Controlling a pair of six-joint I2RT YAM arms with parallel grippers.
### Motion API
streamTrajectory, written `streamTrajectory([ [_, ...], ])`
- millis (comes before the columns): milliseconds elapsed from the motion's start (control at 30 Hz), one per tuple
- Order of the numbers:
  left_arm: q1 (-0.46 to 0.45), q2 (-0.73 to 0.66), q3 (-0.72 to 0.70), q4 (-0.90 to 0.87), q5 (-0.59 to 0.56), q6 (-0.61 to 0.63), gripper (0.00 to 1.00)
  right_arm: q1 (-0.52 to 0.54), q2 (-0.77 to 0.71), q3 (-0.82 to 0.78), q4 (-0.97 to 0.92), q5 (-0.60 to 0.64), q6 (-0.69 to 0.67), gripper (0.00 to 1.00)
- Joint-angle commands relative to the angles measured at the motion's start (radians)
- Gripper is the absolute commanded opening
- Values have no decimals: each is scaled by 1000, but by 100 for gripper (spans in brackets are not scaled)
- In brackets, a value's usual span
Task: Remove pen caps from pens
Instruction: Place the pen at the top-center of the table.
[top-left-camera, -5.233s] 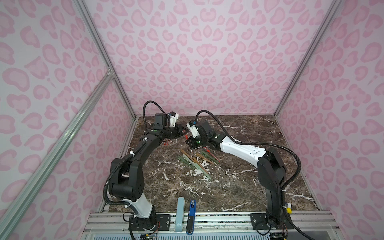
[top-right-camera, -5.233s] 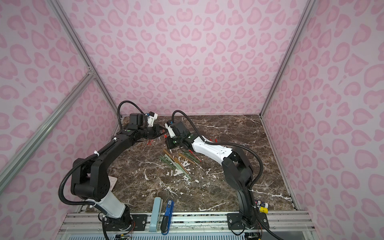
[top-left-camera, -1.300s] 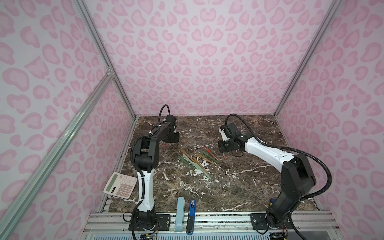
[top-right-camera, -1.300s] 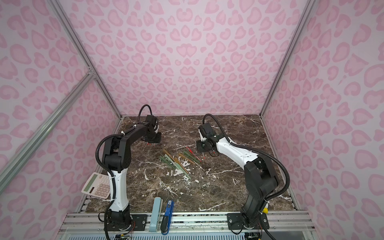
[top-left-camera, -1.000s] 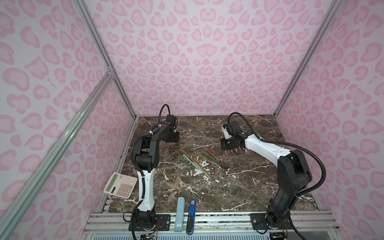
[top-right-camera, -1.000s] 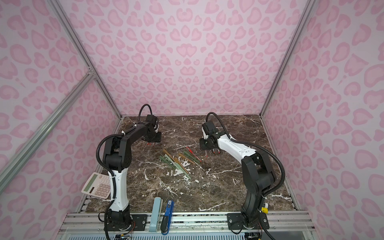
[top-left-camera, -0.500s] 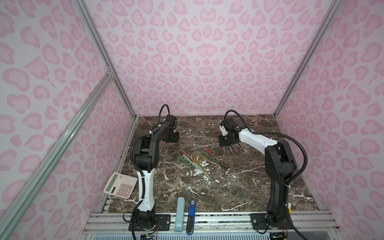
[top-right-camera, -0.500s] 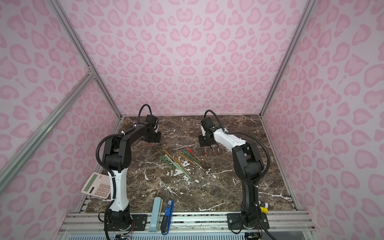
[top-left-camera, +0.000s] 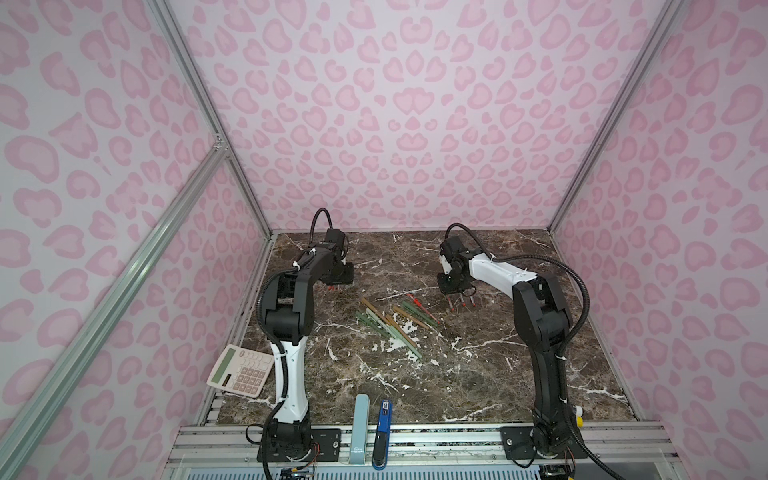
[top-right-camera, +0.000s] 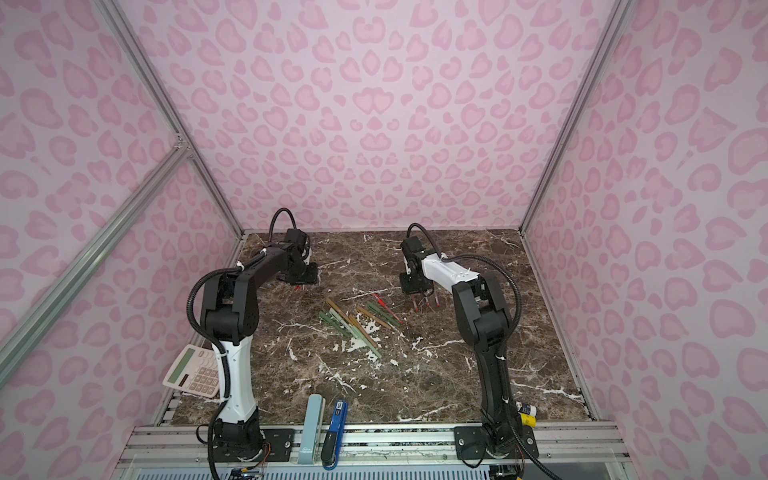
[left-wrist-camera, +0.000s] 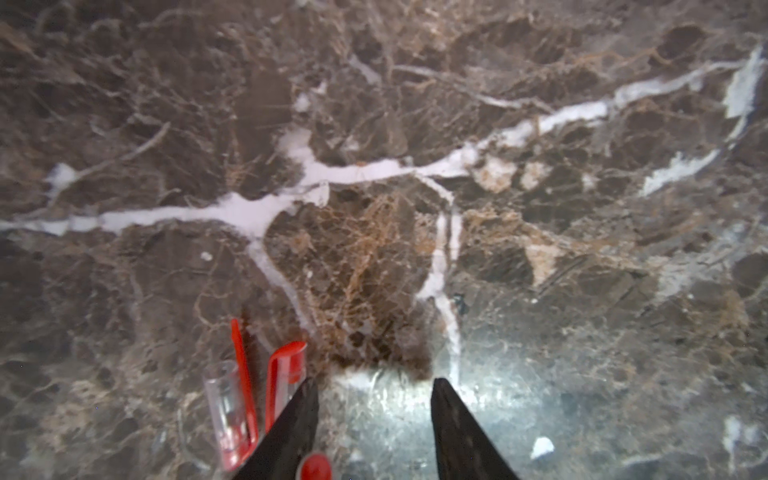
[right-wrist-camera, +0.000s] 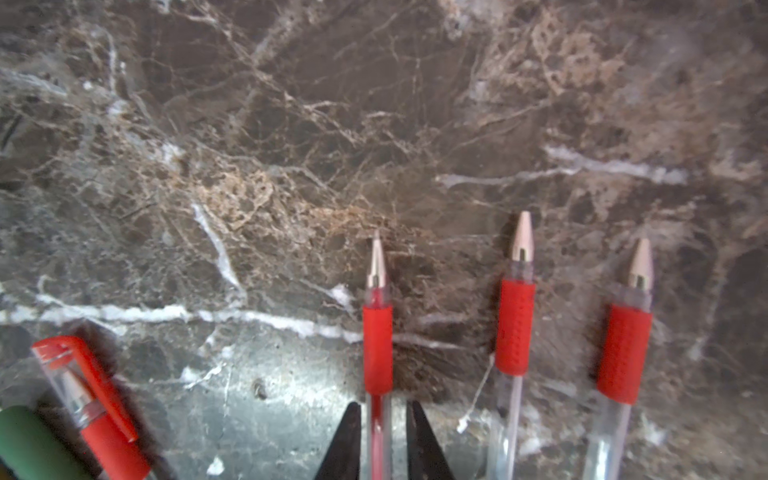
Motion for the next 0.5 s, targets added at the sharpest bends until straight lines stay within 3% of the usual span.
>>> streamTrajectory([
  [0,-1,-22,-6,-15,22,-7,48,0,15,5,-20,30,-15,26],
  [267,7,-53,-16,-14,66,-25,51,34,-75,20,-31,13,16,30],
  [467,27,-114,-50,3,125,-76,53,124,-112,34,103,-153,135,38],
])
